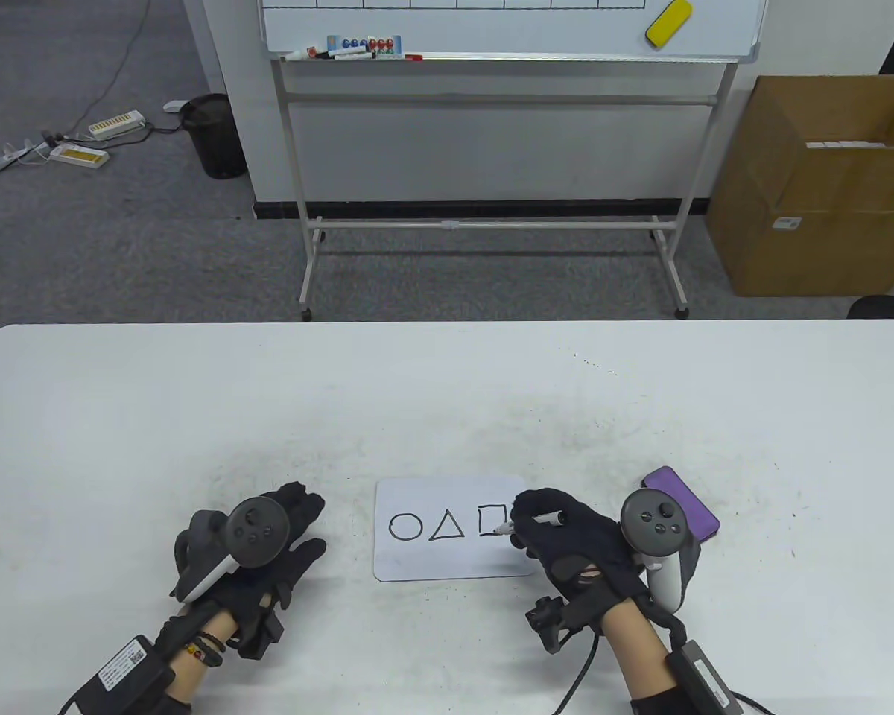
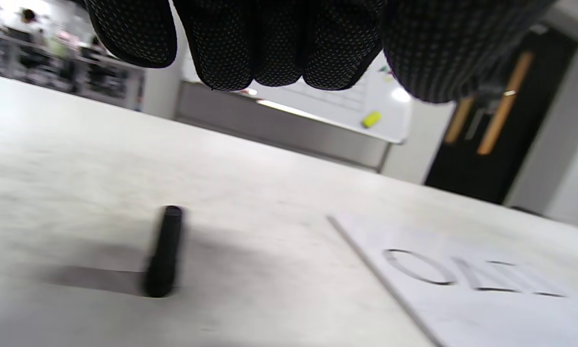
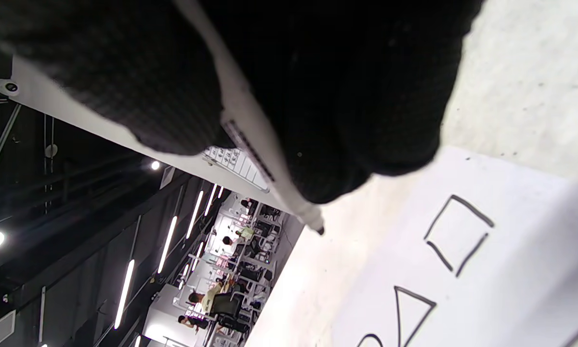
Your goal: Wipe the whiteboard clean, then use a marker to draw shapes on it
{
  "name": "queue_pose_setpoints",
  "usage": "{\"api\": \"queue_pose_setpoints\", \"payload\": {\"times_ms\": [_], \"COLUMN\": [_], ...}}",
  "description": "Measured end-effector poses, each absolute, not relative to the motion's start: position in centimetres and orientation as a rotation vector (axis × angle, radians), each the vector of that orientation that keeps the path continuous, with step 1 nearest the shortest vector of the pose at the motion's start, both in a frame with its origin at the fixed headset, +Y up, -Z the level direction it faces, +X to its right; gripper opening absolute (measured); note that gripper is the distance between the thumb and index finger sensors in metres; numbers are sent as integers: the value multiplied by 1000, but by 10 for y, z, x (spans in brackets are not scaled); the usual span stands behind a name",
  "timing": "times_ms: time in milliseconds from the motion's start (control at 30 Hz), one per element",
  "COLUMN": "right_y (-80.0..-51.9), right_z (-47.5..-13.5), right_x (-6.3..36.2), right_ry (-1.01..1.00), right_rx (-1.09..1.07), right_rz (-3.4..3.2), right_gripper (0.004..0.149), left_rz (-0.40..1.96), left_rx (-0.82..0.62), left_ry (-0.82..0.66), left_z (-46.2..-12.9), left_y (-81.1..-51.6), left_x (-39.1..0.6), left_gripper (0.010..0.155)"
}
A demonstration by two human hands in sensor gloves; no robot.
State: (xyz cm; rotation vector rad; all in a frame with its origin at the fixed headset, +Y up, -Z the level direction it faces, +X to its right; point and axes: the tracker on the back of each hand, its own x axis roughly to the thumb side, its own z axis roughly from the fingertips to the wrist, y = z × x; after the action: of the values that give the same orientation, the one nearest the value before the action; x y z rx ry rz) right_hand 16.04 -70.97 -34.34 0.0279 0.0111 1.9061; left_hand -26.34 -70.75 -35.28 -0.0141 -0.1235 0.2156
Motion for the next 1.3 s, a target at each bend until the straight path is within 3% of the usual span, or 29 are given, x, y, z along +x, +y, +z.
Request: {"api": "queue_pose_setpoints", "payload": {"times_ms": [133, 300, 433, 567, 633, 867, 1033, 1300], "right_y": [-711, -711, -713, -713, -713, -708, -708, -709], "right_z": [-344, -344, -345, -345, -345, -341, -339, -336], "right_x": [166, 166, 162, 162, 161, 161, 159, 146], "right_ry": [5, 17, 34, 35, 33, -39, -74, 16], "right_rx": [17, 41, 53, 57, 58, 71, 132, 188], "right_rz": [1890, 1891, 1898, 1893, 1894, 1811, 1703, 1510], "right_gripper": [44, 44, 44, 44, 44, 44, 44, 44], "left_rz": [34, -94, -212, -223, -199, 212, 576, 994], "left_rx": [-84, -79, -72, -11, 6, 109, 20, -33], "left_ry": [-73, -65, -69, -110, -114, -120, -137, -109], "left_z": [-360, -363, -364, -364, -363, -352, -350, -342], "left_y": [-727, -742, -747, -748, -745, -705, -689, -690], "left_x": [-265, -258, -250, -247, -246, -235, -218, -180], "left_gripper": [73, 69, 61, 39, 38, 40, 41, 42]}}
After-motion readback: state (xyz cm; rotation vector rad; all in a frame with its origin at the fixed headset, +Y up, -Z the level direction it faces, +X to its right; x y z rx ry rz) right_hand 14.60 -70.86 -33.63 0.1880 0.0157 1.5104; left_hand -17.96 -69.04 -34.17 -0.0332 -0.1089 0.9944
